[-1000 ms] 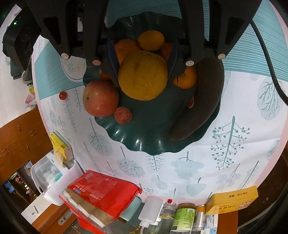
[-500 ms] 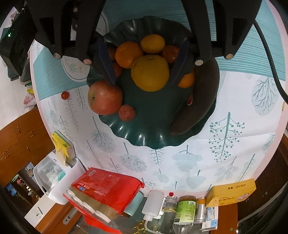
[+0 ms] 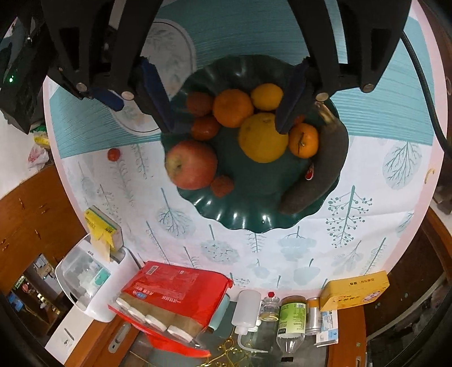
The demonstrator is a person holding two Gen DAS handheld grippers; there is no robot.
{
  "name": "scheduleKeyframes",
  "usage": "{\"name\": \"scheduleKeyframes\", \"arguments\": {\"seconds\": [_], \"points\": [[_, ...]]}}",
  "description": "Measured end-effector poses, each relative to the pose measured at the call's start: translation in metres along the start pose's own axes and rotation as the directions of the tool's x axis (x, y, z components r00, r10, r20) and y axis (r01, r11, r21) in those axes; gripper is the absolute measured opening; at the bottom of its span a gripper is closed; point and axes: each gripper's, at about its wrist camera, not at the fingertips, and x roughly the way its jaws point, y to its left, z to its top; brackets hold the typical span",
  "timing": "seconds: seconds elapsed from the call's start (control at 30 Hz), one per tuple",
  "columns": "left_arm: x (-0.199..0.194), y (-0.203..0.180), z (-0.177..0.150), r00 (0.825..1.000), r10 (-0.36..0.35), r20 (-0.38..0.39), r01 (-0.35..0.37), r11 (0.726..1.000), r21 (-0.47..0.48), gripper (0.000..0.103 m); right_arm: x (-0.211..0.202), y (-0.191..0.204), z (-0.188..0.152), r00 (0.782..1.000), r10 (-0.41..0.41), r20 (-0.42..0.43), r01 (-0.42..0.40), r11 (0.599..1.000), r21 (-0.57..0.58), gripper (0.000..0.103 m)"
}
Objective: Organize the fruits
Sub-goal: 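Move the right gripper to the small cherry tomato and grasp it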
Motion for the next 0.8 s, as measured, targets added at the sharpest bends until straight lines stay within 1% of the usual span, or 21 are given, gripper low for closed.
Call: {"name": "scheduleKeyframes", "arguments": {"seconds": [0.13,0.4,0.63,0.8], "points": [[-0.011,-0.01,-0.003,1.0,0.008,0.022,-0.007,1.0,-0.03,0.074,-0.012,-0.015,0.008,1.0,-0.018,0.023,0.019,0.999,-0.032,0.056],[-0.021,-0.034,-0.016,0.996,0.061,0.071,-0.055,0.995,-0.085,0.075,-0.028,-0.061,0.023,0.995,-0.062,0.081,0.069,0.994,-0.089,0.056],[-0.011,-0.048,-0.035,0.993,0.101,0.054,-0.093,0.986,-0.142,0.075,-0.021,-0.098,0.027,0.984,-0.104,0.144,0.122,0.985,-0.125,0.056],[-0.002,-0.054,-0.049,0.991,0.128,0.03,-0.122,0.979,-0.165,0.075,-0.006,-0.117,0.023,0.98,-0.118,0.161,0.142,0.978,-0.15,0.056]]}}
